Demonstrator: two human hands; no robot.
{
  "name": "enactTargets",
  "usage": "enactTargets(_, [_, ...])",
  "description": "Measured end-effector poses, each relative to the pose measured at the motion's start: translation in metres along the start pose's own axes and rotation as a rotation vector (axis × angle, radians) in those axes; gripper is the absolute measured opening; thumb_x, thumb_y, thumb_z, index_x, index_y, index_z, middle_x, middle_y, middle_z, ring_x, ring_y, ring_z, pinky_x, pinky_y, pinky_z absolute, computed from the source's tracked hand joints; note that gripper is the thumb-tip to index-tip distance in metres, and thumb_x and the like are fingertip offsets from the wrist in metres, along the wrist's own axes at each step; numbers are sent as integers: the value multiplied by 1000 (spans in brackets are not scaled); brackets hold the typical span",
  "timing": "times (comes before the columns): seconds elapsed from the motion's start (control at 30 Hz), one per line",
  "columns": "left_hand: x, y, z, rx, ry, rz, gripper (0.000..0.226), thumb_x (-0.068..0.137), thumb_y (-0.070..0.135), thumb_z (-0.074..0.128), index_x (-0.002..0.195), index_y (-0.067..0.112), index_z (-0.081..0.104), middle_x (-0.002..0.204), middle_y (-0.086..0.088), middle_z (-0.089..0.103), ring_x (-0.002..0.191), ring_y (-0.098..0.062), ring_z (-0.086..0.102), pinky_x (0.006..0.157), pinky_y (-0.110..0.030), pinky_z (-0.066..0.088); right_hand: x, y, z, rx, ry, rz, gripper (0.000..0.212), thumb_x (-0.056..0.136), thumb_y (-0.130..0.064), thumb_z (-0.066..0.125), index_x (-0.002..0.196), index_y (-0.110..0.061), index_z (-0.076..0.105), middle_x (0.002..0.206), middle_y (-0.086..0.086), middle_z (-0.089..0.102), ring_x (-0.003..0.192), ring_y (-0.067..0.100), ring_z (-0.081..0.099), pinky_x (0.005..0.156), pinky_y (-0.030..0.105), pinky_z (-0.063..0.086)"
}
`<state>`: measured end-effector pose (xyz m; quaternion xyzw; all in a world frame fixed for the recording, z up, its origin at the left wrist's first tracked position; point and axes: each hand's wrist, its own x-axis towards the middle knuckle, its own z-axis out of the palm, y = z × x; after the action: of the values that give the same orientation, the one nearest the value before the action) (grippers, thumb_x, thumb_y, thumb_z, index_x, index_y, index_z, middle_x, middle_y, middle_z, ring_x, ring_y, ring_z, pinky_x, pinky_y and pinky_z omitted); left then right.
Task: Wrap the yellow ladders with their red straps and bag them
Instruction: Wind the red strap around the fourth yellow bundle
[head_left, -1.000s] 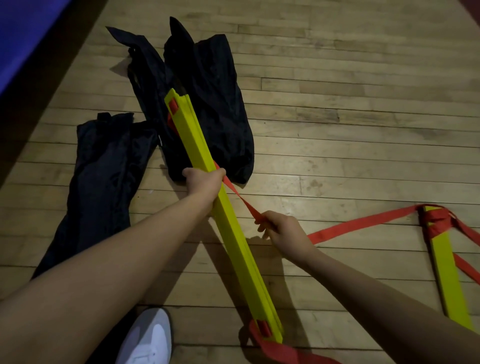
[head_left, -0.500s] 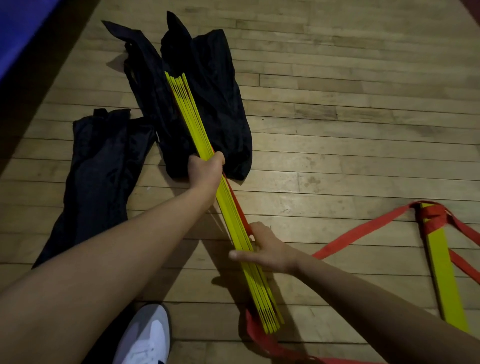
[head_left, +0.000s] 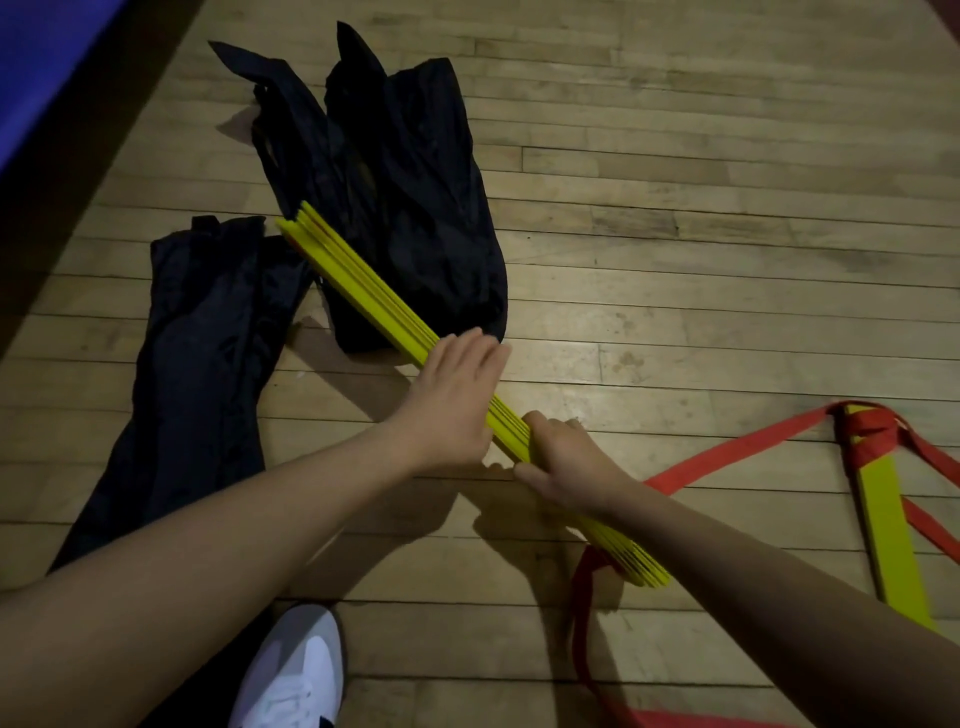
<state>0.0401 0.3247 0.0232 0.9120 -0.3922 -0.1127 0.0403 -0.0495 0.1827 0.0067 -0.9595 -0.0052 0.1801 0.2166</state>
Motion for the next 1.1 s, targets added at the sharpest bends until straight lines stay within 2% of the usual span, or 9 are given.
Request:
enactTargets(0.13, [9,-4,-4,438,-106,254,71,82,36,62,140,9,32,141,-13,35,133,-30,29,111,-44,23,-1,-4,-4,-90,6,-82,39,95,-35,52,124,-10,43,112,10,56,102,24,48,72,23,21])
enactTargets(0.3, [12,-4,-3,486,-137,438,42,89,35,56,122,11,47,124,-9,53,117,-28,48,103,-41,37,-4,6,-8,-164,-23,-173,42,94,-37,52,127,-12,43,110,8,54,94,16,39,72,21,18])
enactTargets(0.47, [13,-1,0,326,-278,325,23,89,25,58,108,14,53,100,-3,60,90,-23,58,65,-33,41,1,12,-6,-231,-29,-205,46,91,-39,56,127,-12,45,105,10,58,93,21,48,72,24,23])
enactTargets(0.6, [6,-12,0,304,-293,264,17,88,18,55,104,15,53,100,-3,62,88,-22,58,66,-32,40,6,27,-10,-219,-22,-149,45,88,-44,58,123,-17,48,107,5,61,90,21,56,70,29,39])
enactTargets(0.8, [-11,-30,6,343,-243,182,22,88,11,50,109,10,51,107,-8,63,97,-28,60,70,-35,44,7,40,-16,-238,-16,-130,50,83,-50,63,122,-22,49,110,-1,58,95,18,53,79,28,33])
enactTargets(0.87, [-17,-36,17,357,-129,166,24,81,7,56,105,8,54,98,-10,64,86,-30,63,64,-35,46,9,41,-16,-235,10,-103,63,78,-63,63,123,-21,47,113,-2,51,102,18,49,90,31,32])
enactTargets(0.97, [-23,-44,25,386,-34,161,32,49,4,76,77,7,60,64,-9,61,50,-26,58,41,-28,40,10,43,-16,-321,33,-95,75,73,-68,63,126,-19,42,116,1,42,107,20,41,97,35,30])
enactTargets(1.03, [-25,-48,32,375,-1,147,38,40,3,80,72,8,62,57,-7,58,43,-24,55,37,-25,38,13,39,-16,-496,47,-128,74,71,-62,69,123,-16,44,115,4,43,102,23,43,92,37,34])
enactTargets(1.1, [-27,-50,35,369,-24,120,40,43,3,81,78,8,64,61,-6,60,48,-24,57,39,-26,40,16,36,-16,-625,75,-138,69,60,-55,79,109,-13,55,99,7,51,83,23,51,74,35,43])
